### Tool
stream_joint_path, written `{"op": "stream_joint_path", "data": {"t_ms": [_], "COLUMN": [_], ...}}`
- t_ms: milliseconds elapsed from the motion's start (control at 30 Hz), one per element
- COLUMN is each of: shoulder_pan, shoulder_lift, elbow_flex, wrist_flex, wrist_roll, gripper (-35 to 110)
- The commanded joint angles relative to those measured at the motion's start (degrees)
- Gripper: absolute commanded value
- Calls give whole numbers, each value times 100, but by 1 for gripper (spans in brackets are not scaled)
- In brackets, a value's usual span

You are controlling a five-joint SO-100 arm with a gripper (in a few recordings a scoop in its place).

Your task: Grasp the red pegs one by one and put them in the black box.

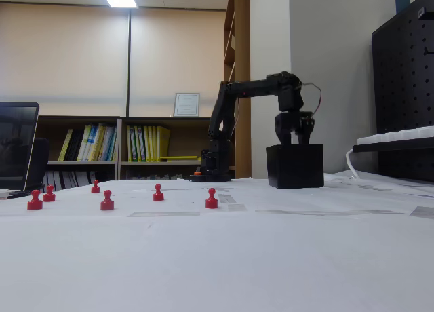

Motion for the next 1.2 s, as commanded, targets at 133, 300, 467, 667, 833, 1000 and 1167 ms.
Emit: {"op": "stream_joint_path", "data": {"t_ms": [133, 300, 467, 667, 833, 1000, 1167], "shoulder_pan": [-299, 800, 6205, 8534, 8938, 8956, 9070], "shoulder_lift": [-1450, -4096, -6530, -3463, -1134, -158, -123], "elbow_flex": [1239, -290, -6750, -8165, -6864, -5748, -5704], "wrist_flex": [782, 290, -3850, -9729, -10846, -10854, -10846], "wrist_roll": [-255, 817, 5089, 5054, 4553, 4184, 4025], "gripper": [23, 23, 23, 22, 22, 22, 22]}}
